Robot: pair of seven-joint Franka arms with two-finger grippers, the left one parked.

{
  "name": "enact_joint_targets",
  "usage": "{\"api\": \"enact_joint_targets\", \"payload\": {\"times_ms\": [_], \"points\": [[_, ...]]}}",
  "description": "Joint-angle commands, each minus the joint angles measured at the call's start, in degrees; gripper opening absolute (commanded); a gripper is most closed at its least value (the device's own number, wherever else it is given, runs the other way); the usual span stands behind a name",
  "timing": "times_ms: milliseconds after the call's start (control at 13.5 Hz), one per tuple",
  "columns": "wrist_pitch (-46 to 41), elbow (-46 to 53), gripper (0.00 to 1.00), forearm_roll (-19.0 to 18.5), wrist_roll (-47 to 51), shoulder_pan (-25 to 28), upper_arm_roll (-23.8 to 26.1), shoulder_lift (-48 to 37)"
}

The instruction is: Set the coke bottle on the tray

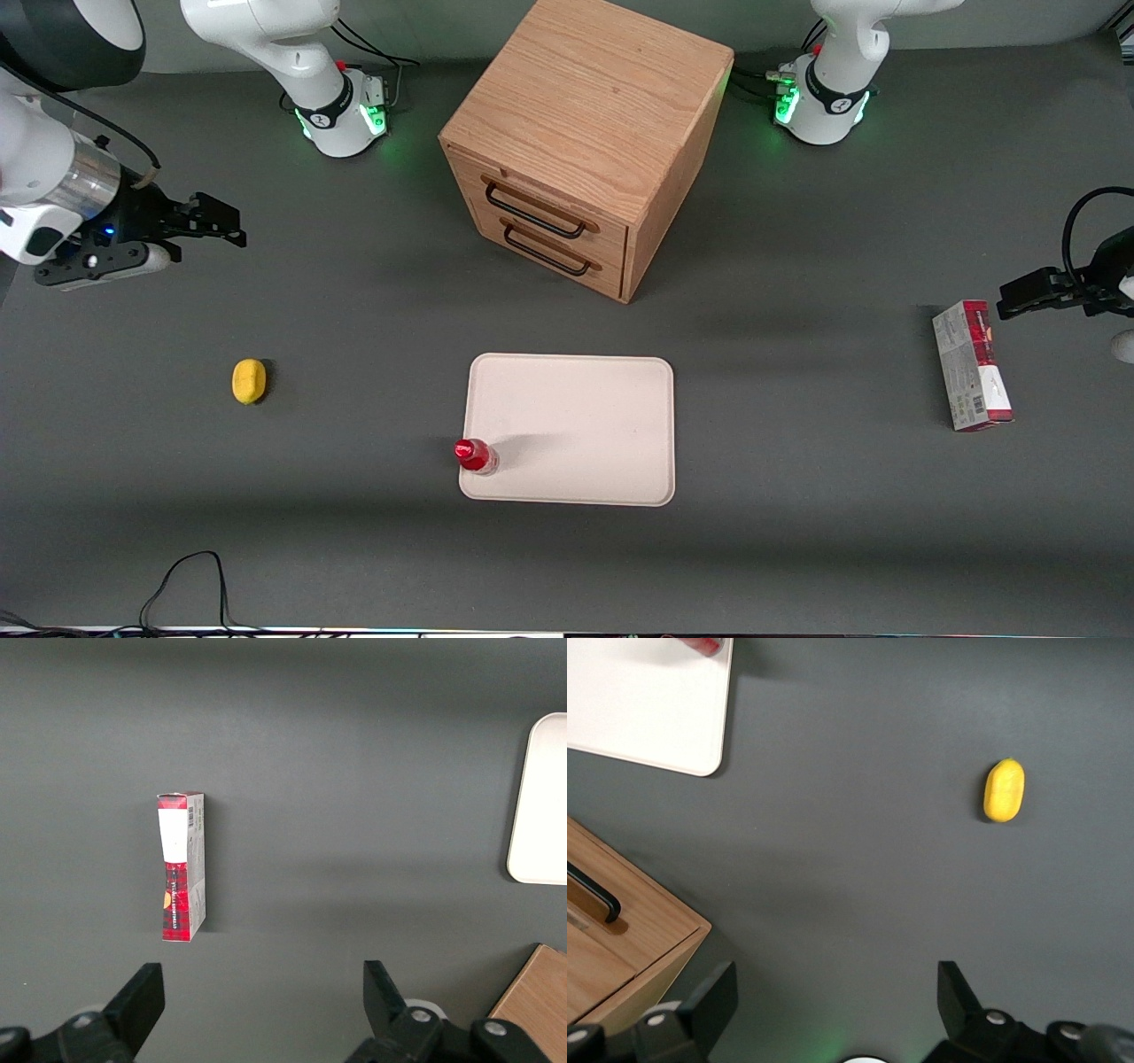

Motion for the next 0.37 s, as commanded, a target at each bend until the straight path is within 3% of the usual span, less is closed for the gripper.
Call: {"api": "enact_joint_targets", "payload": {"times_ms": [0, 296], "points": [[-0.49, 0.28, 1.0, 0.15, -0.55, 1.67, -2.15, -0.3], [-2.6, 1.61, 1.0, -1.07, -0.64, 0.27, -1.19, -0.56]]}}
